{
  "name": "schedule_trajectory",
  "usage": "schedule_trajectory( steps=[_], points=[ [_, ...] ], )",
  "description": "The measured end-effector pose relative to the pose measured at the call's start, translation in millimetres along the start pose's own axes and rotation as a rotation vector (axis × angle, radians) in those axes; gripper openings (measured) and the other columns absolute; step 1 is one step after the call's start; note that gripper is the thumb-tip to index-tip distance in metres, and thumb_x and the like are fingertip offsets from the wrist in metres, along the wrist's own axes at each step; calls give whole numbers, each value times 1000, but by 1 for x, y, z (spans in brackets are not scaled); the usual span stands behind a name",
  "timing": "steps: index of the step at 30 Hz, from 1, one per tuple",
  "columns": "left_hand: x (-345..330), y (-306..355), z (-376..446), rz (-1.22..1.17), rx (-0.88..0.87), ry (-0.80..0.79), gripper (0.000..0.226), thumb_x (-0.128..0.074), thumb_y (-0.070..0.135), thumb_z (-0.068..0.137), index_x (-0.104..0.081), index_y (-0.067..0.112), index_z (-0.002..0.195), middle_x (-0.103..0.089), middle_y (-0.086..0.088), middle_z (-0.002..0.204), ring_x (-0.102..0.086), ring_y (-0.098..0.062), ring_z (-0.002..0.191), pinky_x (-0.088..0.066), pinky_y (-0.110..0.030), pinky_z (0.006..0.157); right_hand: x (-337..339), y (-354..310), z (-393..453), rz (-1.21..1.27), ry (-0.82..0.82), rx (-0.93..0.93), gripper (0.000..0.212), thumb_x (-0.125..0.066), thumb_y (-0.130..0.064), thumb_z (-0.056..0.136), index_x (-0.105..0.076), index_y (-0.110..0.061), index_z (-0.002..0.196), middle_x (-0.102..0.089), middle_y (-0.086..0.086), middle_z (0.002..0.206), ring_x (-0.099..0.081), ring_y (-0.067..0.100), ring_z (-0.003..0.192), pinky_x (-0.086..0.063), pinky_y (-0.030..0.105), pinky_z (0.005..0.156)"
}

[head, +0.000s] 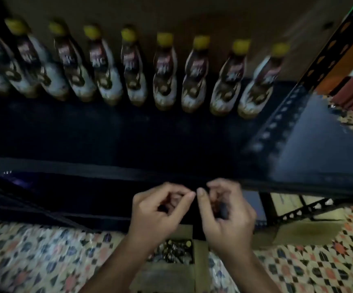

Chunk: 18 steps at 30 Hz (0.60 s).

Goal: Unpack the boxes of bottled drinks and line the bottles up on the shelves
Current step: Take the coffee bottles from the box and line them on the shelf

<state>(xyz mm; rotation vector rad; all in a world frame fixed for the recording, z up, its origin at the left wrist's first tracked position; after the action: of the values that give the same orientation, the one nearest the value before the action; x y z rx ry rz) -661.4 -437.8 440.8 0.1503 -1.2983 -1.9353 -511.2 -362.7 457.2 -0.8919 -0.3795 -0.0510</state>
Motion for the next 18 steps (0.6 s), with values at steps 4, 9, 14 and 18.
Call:
schedule_trajectory(
  steps=[4, 9, 14, 18],
  points=[
    [-6, -167, -90, 173, 304, -54, 6, -79, 17, 90, -77, 16, 84, -70, 16, 73, -68, 0, 71, -51, -15, 64, -87, 110, -90, -69, -263, -203, 14, -72, -7, 90, -64, -12, 101, -53, -9, 82, -53, -3, 78, -37, 4, 73],
    [-35, -399, -233, 417, 757, -297, 7, -67, 20, 93, -72, 22, 89, -74, -1, 80, -71, -22, 79, -57, -37, 70, -190, 289, -232, -236, -622, -487, 19, -68, -10, 92, -63, -16, 109, -62, -1, 94, -61, 13, 86, -46, 24, 74],
    [-72, -545, -336, 602, 937, -541, 20, -62, 24, 97, -73, 14, 111, -74, -15, 107, -69, -34, 97, -51, -34, 75, -253, 431, -362, -385, -857, -699, 24, -65, -15, 92, -64, -12, 116, -69, 8, 105, -65, 26, 102, -46, 28, 87],
    [-92, -635, -389, 631, 1015, -638, 28, -69, 28, 90, -69, 16, 116, -73, -17, 105, -70, -36, 100, -58, -41, 80, -275, 512, -425, -609, -983, -671, 35, -67, -20, 90, -60, -14, 123, -64, 12, 121, -55, 32, 119, -38, 36, 100]
  ],
)
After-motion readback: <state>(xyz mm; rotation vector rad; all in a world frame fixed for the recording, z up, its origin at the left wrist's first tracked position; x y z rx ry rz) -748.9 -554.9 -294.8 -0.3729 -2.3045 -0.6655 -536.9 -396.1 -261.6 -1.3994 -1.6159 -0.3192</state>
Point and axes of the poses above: each hand's wrist, its own z-axis towards the middle knuckle, its own x-axis out of the back of the hand, y = z × x, the point moved 9 cm from there along z, towards the middle knuckle
